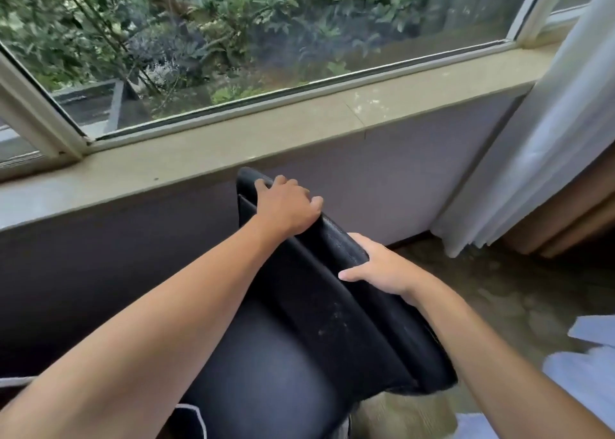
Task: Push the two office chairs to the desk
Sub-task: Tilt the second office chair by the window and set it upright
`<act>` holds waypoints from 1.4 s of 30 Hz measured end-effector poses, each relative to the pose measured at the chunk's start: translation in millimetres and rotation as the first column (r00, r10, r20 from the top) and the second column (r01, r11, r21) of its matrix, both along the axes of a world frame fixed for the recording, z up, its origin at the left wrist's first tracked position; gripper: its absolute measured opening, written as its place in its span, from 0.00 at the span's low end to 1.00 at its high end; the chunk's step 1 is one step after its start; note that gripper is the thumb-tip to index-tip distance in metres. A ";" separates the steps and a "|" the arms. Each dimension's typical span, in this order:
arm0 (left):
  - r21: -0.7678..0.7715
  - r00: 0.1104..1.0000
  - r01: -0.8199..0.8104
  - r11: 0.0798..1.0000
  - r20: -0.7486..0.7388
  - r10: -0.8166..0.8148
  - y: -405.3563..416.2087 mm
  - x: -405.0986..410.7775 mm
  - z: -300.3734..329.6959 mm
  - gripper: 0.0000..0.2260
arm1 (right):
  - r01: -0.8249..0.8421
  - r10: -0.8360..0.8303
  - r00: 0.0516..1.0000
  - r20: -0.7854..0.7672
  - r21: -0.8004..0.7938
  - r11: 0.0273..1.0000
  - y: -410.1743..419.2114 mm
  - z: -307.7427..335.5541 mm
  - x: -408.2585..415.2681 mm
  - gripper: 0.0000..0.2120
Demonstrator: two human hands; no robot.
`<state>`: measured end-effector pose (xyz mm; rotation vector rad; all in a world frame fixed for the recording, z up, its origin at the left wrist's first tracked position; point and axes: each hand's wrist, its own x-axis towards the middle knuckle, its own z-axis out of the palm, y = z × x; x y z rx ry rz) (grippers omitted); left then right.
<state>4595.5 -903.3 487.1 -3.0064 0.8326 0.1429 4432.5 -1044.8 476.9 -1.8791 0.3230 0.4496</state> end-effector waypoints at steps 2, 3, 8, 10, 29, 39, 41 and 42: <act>0.006 1.000 0.003 1.000 0.001 -0.003 6.4 -5.6 4.8 0.21 | -0.021 0.021 1.000 0.002 -0.012 1.000 3.3 -1.8 -3.0 0.27; 0.000 1.000 0.008 1.000 0.002 -0.008 8.1 -8.5 5.7 0.20 | -0.027 0.027 1.000 0.005 -0.026 0.999 4.2 -1.2 -6.4 0.26; -0.001 0.999 0.033 0.999 0.015 -0.033 9.3 -19.9 2.1 0.21 | 0.027 -0.025 0.999 0.042 -0.050 0.998 11.3 -2.8 -21.8 0.26; -0.005 0.999 0.036 0.999 0.016 -0.036 5.8 -24.0 3.6 0.23 | 0.046 -0.044 0.998 0.039 -0.055 0.997 10.6 -3.7 -26.9 0.29; 0.049 0.992 0.123 0.991 -0.010 -0.123 19.9 -66.0 16.8 0.20 | 0.146 -0.131 0.974 0.185 -0.072 0.987 49.7 -3.2 -75.9 0.20; -0.098 0.995 -0.035 0.995 0.085 0.043 114.8 -70.9 -8.3 0.14 | 0.088 -0.082 0.986 0.149 -0.035 0.996 147.1 -18.5 -70.4 0.24; -0.111 0.997 -0.067 0.992 0.040 0.071 141.0 -75.6 -9.8 0.13 | 0.082 -0.077 0.988 0.134 -0.036 0.996 175.4 -18.1 -69.7 0.28; -0.128 0.997 -0.072 0.989 0.025 0.076 150.0 -78.6 -9.9 0.12 | 0.069 -0.063 0.991 0.122 -0.044 0.997 187.4 -17.9 -70.9 0.29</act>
